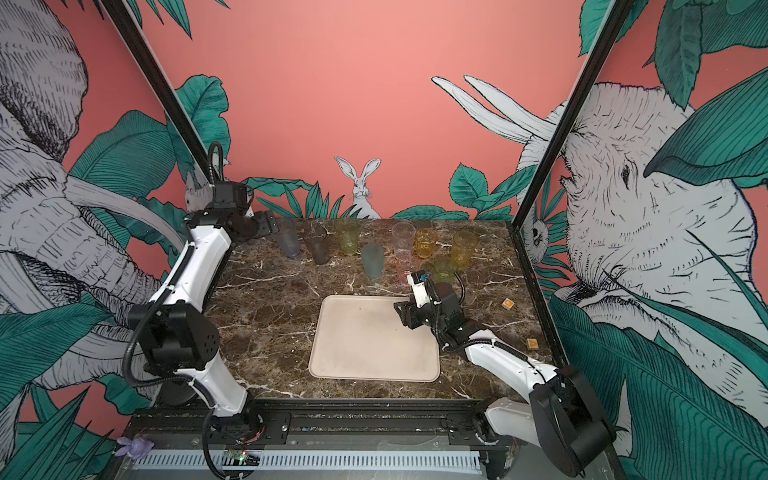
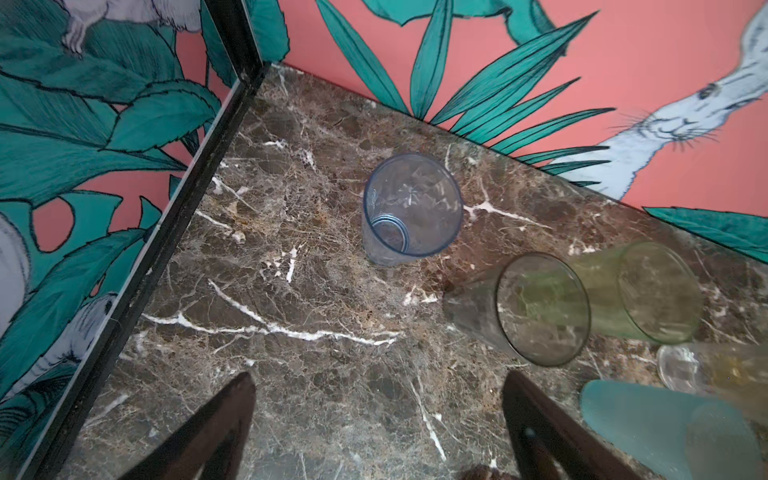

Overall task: Place the glasses into the tray
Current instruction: 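Lift the right gripper off the tray while the left gripper reaches for the blue glass, then grasp the clear blue glass with the left gripper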

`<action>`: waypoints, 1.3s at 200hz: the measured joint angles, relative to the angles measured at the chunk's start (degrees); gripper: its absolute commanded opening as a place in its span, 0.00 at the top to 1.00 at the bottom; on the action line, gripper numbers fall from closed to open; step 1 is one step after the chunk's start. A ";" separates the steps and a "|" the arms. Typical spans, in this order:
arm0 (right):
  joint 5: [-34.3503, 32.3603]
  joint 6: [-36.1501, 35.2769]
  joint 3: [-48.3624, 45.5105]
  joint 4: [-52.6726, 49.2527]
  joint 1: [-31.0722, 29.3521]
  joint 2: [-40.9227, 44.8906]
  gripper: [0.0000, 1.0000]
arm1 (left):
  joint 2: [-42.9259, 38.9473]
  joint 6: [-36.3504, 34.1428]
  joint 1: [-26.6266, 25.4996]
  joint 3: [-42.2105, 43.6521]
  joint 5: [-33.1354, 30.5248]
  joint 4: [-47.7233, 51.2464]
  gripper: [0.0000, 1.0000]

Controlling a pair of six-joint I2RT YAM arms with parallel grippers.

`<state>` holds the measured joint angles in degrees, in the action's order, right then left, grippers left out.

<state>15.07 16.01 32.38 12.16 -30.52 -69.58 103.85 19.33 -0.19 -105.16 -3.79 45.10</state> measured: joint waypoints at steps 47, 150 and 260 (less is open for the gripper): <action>0.46 0.00 0.87 1.62 -0.13 -2.12 0.37 | 11.21 -1.01 1.62 -9.64 2.40 4.94 0.25; 2.36 0.13 1.88 1.68 -0.24 -3.45 0.36 | 24.33 -2.21 1.64 -25.97 3.65 10.36 0.41; 2.36 0.20 1.88 1.64 -0.24 -3.43 0.36 | 33.40 -1.79 1.64 -34.03 2.56 10.97 0.77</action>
<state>17.43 16.21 34.26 13.80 -30.76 -73.01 137.25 17.54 1.45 -139.20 -1.23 56.07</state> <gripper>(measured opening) 0.634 0.267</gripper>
